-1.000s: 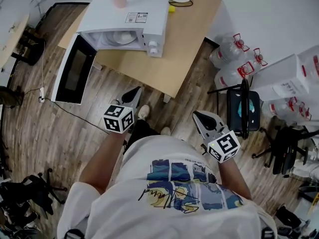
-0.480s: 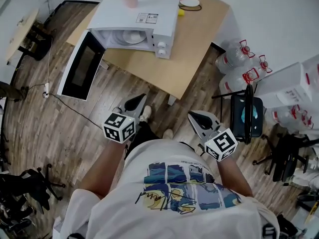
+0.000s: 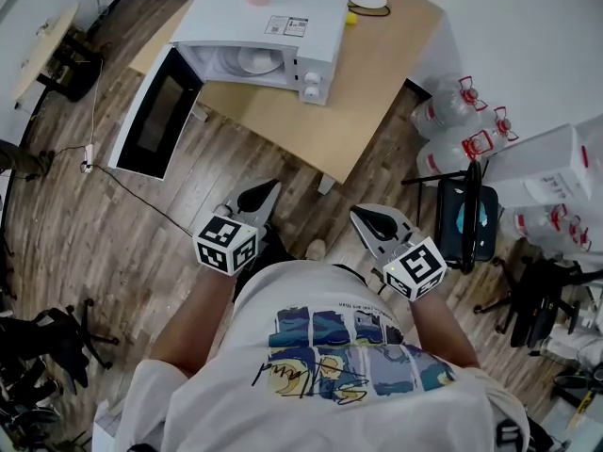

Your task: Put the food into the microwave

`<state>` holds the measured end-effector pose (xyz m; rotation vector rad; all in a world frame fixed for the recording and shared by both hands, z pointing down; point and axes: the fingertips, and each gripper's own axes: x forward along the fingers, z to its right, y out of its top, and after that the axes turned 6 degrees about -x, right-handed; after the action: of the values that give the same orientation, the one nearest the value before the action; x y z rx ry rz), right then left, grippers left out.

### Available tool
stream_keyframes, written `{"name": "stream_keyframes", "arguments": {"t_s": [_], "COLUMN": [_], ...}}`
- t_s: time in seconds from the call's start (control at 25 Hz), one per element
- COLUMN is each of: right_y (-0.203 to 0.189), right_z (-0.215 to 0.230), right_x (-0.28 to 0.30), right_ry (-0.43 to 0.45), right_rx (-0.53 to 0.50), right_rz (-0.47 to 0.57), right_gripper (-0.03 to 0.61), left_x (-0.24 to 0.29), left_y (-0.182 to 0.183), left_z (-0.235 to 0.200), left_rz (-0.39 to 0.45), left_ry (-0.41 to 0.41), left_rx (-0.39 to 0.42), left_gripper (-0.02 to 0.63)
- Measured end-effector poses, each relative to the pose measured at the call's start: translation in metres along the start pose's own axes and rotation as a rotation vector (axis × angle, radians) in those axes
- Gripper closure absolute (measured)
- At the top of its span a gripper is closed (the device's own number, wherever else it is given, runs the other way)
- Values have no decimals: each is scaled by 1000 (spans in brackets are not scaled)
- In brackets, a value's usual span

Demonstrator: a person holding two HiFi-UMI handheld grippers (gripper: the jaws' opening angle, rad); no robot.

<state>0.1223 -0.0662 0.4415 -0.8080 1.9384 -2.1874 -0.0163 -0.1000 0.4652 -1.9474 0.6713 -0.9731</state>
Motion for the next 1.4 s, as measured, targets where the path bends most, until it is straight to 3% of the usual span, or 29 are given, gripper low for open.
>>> {"name": "stream_keyframes", "arguments": {"t_s": [0.64, 1.08, 1.4], "right_y": [16, 21, 17], "right_z": [17, 1, -2], "right_x": [0, 23, 23], "right_ry": [-60, 30, 47], "right_rx": [-18, -63, -62], "right_rz": [18, 1, -1], "right_gripper": [572, 572, 572], "left_x": [25, 11, 4], "left_y": [31, 19, 8], "left_z": [12, 4, 2], "left_rz": [2, -19, -24], "left_ry": [-108, -77, -48], "left_rx": [55, 32, 1], "left_gripper": [604, 604, 604]}}
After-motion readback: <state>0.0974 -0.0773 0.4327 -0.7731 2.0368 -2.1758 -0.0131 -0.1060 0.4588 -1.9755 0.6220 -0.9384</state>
